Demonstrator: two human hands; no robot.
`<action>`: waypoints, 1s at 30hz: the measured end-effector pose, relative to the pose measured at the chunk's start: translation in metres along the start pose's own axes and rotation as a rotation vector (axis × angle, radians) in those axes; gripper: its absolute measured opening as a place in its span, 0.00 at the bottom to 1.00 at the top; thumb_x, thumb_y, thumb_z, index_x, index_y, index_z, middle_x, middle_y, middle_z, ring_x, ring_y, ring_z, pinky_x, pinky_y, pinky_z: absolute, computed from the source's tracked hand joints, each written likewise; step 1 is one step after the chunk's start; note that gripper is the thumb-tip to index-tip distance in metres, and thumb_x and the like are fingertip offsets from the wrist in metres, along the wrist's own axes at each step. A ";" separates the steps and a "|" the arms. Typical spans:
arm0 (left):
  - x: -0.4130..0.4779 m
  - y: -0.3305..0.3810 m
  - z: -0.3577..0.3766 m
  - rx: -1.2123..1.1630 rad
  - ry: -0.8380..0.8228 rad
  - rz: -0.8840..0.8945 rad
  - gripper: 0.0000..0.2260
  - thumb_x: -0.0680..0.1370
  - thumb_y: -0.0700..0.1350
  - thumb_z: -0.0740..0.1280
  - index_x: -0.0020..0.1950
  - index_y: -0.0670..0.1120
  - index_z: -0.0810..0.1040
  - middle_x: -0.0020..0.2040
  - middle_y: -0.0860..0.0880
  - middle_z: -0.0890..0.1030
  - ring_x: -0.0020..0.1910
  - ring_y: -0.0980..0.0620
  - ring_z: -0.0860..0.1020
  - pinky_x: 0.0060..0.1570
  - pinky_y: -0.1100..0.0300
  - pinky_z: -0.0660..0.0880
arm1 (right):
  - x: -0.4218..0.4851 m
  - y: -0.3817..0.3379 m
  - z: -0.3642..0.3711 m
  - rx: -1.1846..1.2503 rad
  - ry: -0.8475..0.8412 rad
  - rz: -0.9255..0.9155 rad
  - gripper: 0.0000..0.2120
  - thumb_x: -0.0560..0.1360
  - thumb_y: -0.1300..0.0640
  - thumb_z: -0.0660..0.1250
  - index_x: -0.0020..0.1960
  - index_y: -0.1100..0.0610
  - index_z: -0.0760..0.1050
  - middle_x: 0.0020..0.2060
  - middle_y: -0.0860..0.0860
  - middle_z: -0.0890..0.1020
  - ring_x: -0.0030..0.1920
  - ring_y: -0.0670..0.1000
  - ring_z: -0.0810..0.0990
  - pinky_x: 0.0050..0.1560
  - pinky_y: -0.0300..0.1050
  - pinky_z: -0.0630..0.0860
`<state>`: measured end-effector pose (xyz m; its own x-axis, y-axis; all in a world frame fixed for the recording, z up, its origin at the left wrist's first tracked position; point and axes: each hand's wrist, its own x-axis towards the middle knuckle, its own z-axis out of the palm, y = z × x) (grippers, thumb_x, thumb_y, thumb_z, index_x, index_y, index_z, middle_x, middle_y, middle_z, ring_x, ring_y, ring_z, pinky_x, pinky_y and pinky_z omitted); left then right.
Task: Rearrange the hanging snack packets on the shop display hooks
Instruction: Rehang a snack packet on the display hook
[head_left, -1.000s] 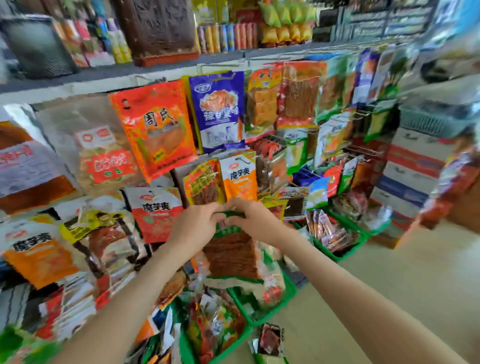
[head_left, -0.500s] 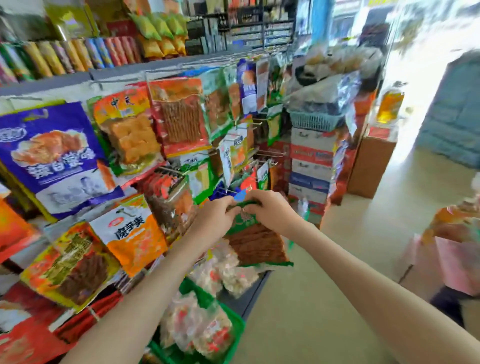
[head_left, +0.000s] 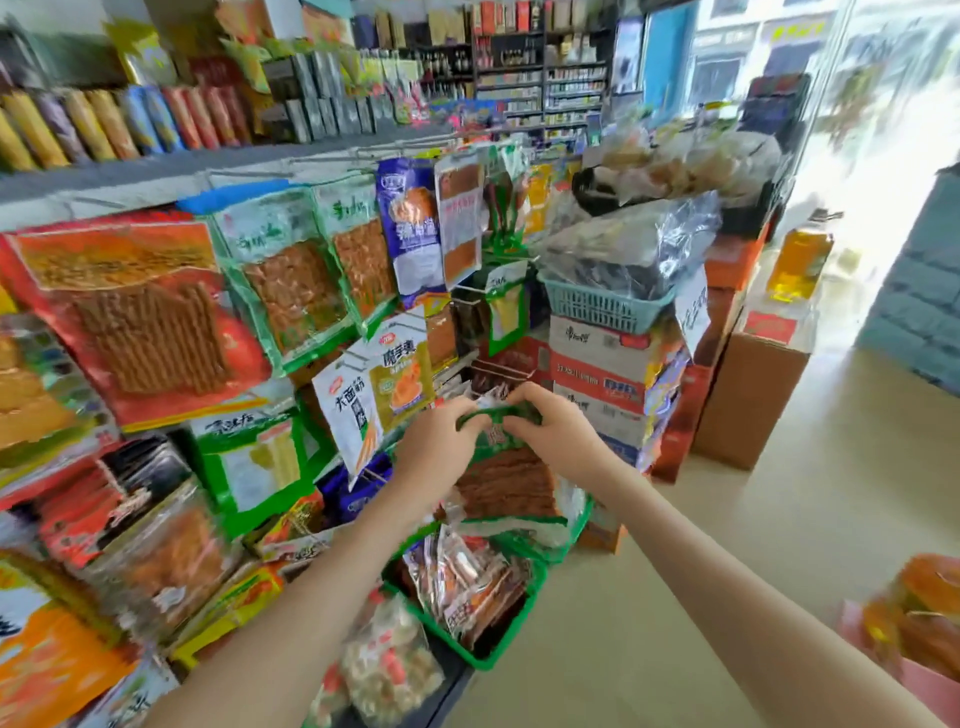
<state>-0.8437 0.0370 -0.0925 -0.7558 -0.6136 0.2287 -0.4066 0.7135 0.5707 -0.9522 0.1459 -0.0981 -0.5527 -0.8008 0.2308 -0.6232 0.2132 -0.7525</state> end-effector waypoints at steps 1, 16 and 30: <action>0.013 0.002 0.007 0.001 0.016 -0.007 0.10 0.80 0.50 0.62 0.55 0.47 0.79 0.27 0.52 0.72 0.22 0.53 0.66 0.25 0.60 0.61 | 0.013 0.009 -0.005 -0.007 -0.004 -0.007 0.03 0.78 0.57 0.62 0.50 0.51 0.71 0.36 0.43 0.75 0.33 0.41 0.71 0.33 0.37 0.66; 0.244 -0.024 0.124 0.066 0.206 -0.033 0.10 0.80 0.47 0.61 0.54 0.46 0.80 0.33 0.48 0.80 0.26 0.51 0.73 0.26 0.56 0.68 | 0.274 0.181 -0.065 0.059 -0.021 0.132 0.21 0.78 0.48 0.60 0.67 0.57 0.67 0.61 0.52 0.74 0.60 0.50 0.73 0.55 0.40 0.68; 0.419 -0.023 0.198 0.236 0.202 -0.208 0.10 0.81 0.43 0.60 0.55 0.42 0.80 0.48 0.46 0.82 0.48 0.47 0.78 0.41 0.56 0.74 | 0.496 0.297 -0.058 -0.064 -0.260 -0.008 0.22 0.76 0.62 0.59 0.70 0.57 0.63 0.56 0.55 0.70 0.45 0.52 0.74 0.42 0.41 0.69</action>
<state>-1.2529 -0.1690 -0.1661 -0.5375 -0.7911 0.2919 -0.6657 0.6106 0.4289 -1.4429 -0.1554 -0.1714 -0.3917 -0.9178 0.0642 -0.6651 0.2342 -0.7091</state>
